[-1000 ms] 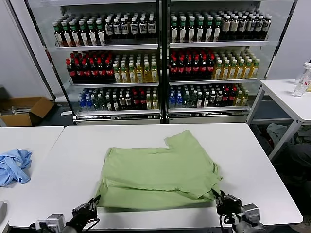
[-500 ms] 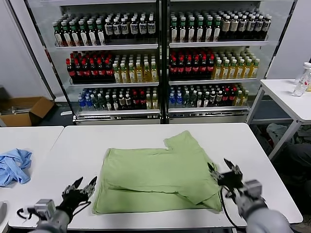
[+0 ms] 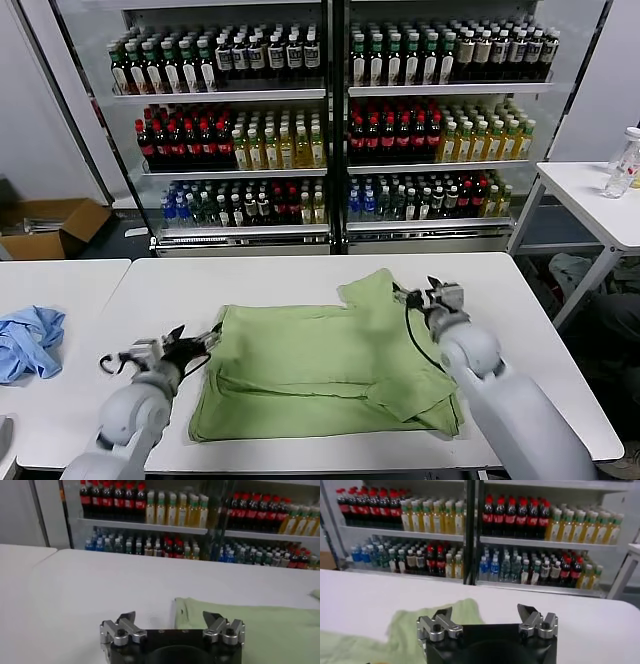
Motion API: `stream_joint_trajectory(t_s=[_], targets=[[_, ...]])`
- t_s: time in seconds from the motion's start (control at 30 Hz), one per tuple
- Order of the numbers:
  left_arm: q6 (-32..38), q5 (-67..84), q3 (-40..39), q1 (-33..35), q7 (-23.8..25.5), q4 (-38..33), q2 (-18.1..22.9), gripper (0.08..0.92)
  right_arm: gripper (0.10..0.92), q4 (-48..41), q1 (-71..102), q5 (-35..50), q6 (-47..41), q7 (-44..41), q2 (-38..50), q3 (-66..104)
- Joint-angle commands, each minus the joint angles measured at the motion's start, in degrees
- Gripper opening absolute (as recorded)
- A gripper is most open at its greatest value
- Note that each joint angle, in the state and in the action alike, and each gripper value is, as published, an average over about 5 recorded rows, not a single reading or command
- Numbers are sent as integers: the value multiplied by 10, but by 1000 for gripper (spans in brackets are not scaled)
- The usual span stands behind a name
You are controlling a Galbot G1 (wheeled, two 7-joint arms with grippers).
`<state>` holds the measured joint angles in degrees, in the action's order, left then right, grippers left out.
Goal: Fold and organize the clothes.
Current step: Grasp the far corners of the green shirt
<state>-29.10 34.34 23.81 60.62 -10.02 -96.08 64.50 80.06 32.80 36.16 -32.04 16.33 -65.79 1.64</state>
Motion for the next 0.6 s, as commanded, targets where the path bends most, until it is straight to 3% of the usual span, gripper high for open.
stream_joint_trajectory(t_s=[0.03, 0.3, 0.43, 0.6], targets=[[13, -42, -85, -145, 4, 161, 23, 823, 823, -209, -126, -11, -7, -5, -72, -47], [12, -40, -92, -136, 8, 162, 28, 822, 811, -250, -122, 15, -11, -16, -94, -65], [13, -37, -92, -132, 9, 163, 31, 791, 724, -242, -112, 31, -11, -14, -97, -75], [11, -23, -90, -128, 13, 163, 30, 655, 577, -235, -108, 44, -12, -17, -95, -78]])
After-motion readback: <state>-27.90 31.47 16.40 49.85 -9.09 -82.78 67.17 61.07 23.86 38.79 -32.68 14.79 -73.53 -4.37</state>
